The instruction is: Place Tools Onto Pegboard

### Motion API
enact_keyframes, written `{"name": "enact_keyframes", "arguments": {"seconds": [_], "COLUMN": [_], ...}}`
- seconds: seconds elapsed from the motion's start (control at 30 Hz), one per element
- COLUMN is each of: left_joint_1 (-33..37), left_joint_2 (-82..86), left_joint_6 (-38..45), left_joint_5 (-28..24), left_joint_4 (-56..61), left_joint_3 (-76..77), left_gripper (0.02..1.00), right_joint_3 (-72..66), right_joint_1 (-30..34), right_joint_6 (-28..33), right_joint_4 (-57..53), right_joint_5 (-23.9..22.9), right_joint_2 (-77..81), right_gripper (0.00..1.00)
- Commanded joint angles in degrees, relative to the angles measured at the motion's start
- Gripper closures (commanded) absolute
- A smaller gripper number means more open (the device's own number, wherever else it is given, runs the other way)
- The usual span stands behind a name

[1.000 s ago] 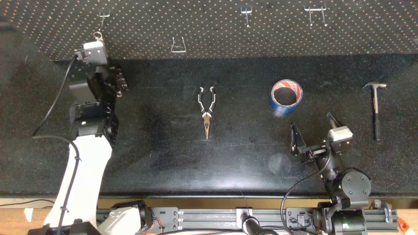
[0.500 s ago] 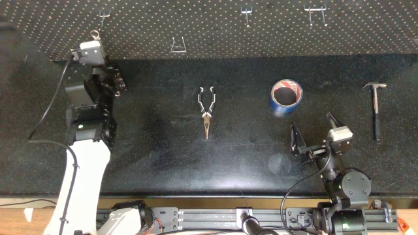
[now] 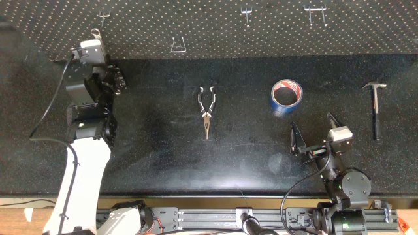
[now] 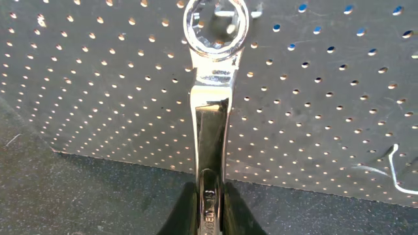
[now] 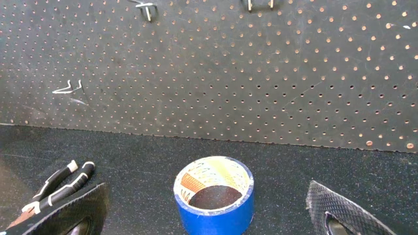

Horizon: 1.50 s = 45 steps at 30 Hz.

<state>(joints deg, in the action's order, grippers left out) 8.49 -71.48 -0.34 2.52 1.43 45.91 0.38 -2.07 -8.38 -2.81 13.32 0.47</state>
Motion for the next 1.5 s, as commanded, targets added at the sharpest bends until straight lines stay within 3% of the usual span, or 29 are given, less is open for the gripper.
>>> {"name": "enact_keyframes", "arguments": {"seconds": [0.03, 0.5, 0.53, 0.57, 0.6, 0.63, 0.97, 1.07, 1.1, 1.13, 1.2, 1.33, 1.4, 1.5], "left_joint_1": [0.1, 0.1, 0.1, 0.1, 0.1, 0.1, 0.1, 0.1, 0.1, 0.1, 0.1, 0.1, -1.7, -11.6], "left_joint_2": [-1.5, -9.4, -9.5, -9.5, -9.4, -8.5, 27.2, 36.1, 38.3, 39.1, 39.7, 31.1, 24.2, 13.0], "left_joint_6": [-0.7, -0.7, -0.7, -0.7, -0.7, -0.7, -0.8, -0.7, -0.7, -1.0, -4.2, -6.5, -12.5, -17.1], "left_joint_5": [-1.6, -1.7, -1.7, -1.7, -1.7, -1.7, -2.5, 10.0, 13.0, 12.1, 2.3, -10.6, -10.5, -8.7], "left_joint_4": [1.0, 6.8, 6.8, 6.7, 6.7, 5.4, -38.3, -43.3, -50.4, -53.7, -55.4, -57.3, -59.1, -57.5], "left_joint_3": [2.7, 4.0, 4.0, 4.0, 4.0, 4.0, 3.9, 3.9, 3.9, 3.9, 3.9, 3.9, 3.9, 3.9], "left_gripper": [0.989, 0.989, 0.818, 0.575, 0.237, 0.023, 0.023, 0.023, 0.023, 0.023, 0.023, 0.020, 0.020, 0.020], "right_joint_3": [-0.2, -0.2, -0.2, -0.2, -0.2, -0.2, -0.2, -0.2, -0.2, -0.2, -0.2, -0.2, -0.2, -0.2], "right_joint_1": [-0.4, -0.4, -0.4, -0.4, -0.4, -0.4, -0.4, -0.4, -0.4, -0.4, -0.4, -0.4, -0.4, -0.4], "right_joint_6": [-0.8, -0.8, -0.8, -0.8, -0.8, -0.8, -0.8, -0.8, -0.8, -0.8, -0.8, -0.8, -0.8, -0.8], "right_joint_4": [-0.4, -0.4, -0.4, -0.4, -0.4, -0.4, -0.4, -0.4, -0.4, -0.4, -0.4, -0.4, -0.4, -0.4], "right_joint_5": [-0.7, -0.7, -0.7, -0.7, -0.7, -0.7, -0.7, -0.7, -0.7, -0.7, -0.7, -0.7, -0.7, -0.7], "right_joint_2": [-0.4, -0.4, -0.4, -0.4, -0.4, -0.4, -0.4, -0.4, -0.4, -0.4, -0.4, -0.4, -0.4, -0.4], "right_gripper": [0.016, 0.016, 0.016, 0.016, 0.016, 0.016, 0.016, 0.016, 0.016, 0.014, 0.014, 0.016, 0.016, 0.016]}}
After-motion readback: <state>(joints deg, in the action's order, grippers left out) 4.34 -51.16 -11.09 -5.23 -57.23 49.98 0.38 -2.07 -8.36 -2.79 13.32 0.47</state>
